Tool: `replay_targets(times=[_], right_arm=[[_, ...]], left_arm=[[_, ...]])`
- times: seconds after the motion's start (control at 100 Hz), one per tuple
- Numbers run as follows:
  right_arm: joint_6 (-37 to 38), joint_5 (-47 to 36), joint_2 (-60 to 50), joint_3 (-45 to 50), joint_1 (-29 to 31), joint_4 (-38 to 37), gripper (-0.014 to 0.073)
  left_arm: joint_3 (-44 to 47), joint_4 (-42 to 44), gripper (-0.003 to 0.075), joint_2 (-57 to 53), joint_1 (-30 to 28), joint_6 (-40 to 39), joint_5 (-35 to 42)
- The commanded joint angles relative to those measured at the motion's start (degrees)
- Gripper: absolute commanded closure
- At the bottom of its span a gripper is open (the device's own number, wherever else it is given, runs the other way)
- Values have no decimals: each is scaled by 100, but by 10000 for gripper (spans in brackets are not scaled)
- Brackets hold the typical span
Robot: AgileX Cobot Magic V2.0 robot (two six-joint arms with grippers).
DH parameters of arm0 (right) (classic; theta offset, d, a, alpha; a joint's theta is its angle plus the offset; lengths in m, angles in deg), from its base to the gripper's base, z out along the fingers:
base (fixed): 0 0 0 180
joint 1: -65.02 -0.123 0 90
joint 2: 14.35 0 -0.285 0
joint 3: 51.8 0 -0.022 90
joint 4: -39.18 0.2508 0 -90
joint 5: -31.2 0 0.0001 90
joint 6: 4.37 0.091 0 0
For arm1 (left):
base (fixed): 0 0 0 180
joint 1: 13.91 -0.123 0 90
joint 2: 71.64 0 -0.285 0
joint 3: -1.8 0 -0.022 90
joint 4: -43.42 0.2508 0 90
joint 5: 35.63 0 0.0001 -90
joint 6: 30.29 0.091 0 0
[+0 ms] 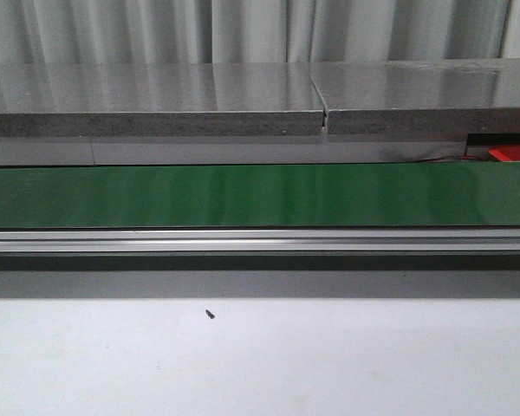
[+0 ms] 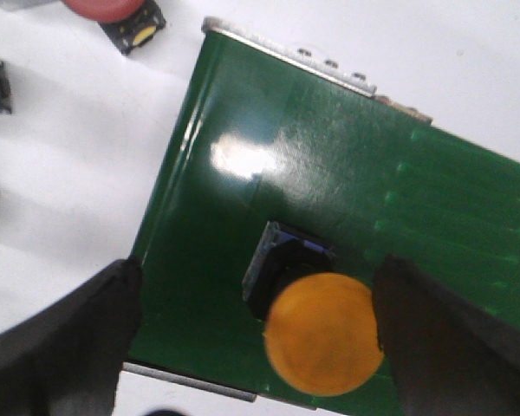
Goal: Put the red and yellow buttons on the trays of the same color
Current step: 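Set the yellow button on the belt and open the left gripper, then grasp a red button beside the belt with the left gripper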
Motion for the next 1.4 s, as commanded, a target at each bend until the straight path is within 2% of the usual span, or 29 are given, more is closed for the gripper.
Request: replay_targets(times=[0.0,0.14,0.34,0.52,0.7,0.85,1.39], right_arm=[[-62,-406,-14,-146,-10,95,622],[-62,-406,-14,-146,-10,95,622],[-62,-406,-14,-146,-10,95,622],[-62,-406,-14,-146,-10,95,622],[-62,-406,-14,-146,-10,95,622],[-62,-411,-14,-146,-5,95,622],[-62,-406,-14,-146,2,95,622]], left_arm=[[-335,-117,175,-415,24,20,11],[-480,-82,175,-527,-88,118,4],[-480,-105,175,-458,-421,1139,-435],[-480,-20,175,-317,-859,1282,-265],[-480,55,171,-224,-1138,2022,16],[-480,221,170,-159,-1238,2296,331],[-521,451,171,716,-1315,2472,857]])
